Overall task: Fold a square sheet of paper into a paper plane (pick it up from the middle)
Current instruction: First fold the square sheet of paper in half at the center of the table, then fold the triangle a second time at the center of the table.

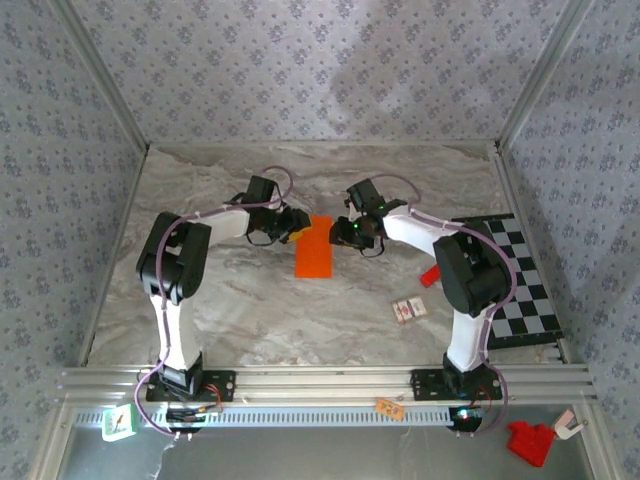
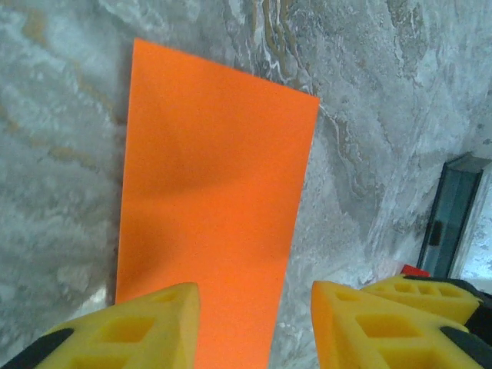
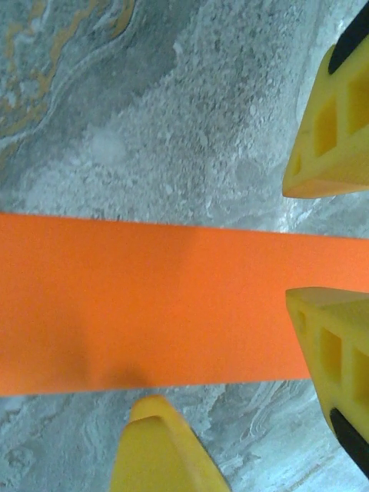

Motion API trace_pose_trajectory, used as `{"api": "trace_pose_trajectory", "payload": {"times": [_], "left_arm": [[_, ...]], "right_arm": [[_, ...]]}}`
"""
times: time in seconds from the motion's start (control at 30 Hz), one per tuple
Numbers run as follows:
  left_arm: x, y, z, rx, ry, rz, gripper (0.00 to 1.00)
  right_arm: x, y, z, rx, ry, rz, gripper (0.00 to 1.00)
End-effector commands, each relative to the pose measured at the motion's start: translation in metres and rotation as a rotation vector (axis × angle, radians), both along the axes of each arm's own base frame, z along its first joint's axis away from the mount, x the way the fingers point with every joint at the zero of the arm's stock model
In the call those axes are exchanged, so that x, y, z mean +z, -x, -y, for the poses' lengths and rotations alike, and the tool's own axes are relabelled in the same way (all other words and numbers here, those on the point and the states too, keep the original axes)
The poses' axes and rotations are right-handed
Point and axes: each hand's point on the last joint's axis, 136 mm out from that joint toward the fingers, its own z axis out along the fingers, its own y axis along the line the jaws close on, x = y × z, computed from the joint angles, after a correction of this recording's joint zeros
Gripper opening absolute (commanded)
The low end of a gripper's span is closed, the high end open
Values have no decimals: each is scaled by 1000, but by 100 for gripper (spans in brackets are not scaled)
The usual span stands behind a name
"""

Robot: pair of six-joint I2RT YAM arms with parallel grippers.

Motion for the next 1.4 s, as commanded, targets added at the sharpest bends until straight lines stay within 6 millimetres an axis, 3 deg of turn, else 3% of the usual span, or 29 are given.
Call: {"api": "trace_pose_trajectory", "payload": {"times": [0.0, 0.23, 0.33, 0.5, 0.83, 0.97, 1.2, 1.37], "left_arm": [[-11, 0, 3, -21, -21, -39, 41], [-36, 13, -6, 31, -87, -123, 38], [-41, 22, -12, 59, -120, -154, 37], [-52, 38, -22, 128, -160, -204, 36], [-62, 52, -34, 253, -159, -252, 32], [-48, 48, -24, 220, -113, -227, 32], [5, 38, 1, 133, -4, -125, 38], [14, 41, 7, 107, 30, -115, 42]], "right_arm": [[4, -1, 2, -29, -9, 9, 38], [5, 6, -1, -69, -60, -38, 40], [-9, 29, 5, -78, -58, -119, 42], [-10, 53, 6, -90, -107, -198, 45], [-19, 79, -7, -86, -154, -292, 48], [-22, 80, -9, -81, -149, -295, 48], [-19, 77, -5, -76, -120, -270, 47], [-19, 77, -2, -76, -109, -262, 47]]}}
